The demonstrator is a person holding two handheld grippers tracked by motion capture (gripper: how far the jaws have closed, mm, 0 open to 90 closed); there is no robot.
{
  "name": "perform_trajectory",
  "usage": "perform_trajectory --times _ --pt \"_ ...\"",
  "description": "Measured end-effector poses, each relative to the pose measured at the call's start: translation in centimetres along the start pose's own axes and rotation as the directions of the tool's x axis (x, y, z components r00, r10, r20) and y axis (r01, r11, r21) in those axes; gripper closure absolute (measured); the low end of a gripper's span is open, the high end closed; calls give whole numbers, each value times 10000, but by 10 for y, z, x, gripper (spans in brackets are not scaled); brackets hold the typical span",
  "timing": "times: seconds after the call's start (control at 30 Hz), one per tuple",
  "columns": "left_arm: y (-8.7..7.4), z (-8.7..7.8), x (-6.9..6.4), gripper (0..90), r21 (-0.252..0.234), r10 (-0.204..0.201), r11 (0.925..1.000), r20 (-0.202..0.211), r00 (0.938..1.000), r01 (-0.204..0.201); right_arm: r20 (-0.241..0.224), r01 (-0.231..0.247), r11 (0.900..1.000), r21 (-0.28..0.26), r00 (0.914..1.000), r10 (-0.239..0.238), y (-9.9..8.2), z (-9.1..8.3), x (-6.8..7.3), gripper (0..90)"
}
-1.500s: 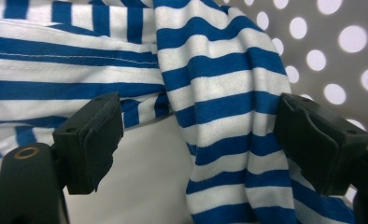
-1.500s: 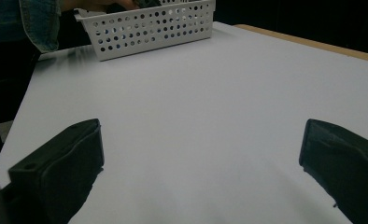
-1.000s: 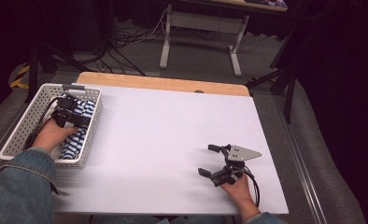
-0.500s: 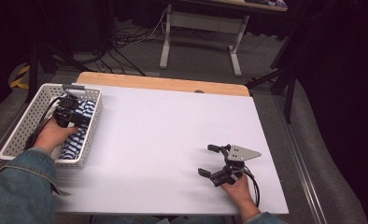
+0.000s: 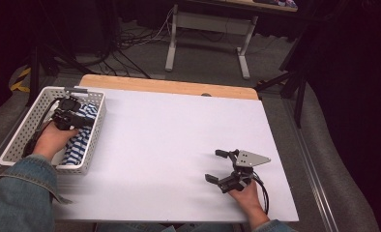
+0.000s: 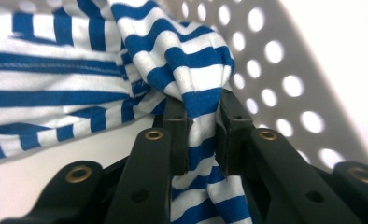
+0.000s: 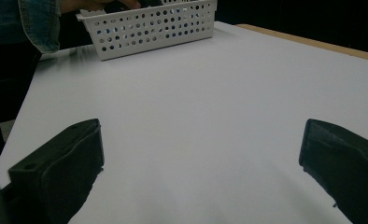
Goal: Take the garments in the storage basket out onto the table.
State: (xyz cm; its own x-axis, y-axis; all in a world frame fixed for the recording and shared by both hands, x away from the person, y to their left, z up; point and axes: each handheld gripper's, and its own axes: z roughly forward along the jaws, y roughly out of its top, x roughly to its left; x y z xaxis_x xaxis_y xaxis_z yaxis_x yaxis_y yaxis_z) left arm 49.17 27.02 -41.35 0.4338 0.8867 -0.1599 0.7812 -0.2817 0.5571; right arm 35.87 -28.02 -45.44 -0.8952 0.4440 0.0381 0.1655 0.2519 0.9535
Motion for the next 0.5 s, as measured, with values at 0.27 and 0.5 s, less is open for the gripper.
perform_trajectory --times 0.27,0.5 --pt "-1 -24 -4 809 -1222 263 9921 -113 9996 -275 -1 2 10000 -6 10000 -2 0 0 0 3" --pt "-4 -43 -4 809 -2237 263 9743 -110 9996 -281 -11 15 10000 -22 10000 -15 0 0 0 3"
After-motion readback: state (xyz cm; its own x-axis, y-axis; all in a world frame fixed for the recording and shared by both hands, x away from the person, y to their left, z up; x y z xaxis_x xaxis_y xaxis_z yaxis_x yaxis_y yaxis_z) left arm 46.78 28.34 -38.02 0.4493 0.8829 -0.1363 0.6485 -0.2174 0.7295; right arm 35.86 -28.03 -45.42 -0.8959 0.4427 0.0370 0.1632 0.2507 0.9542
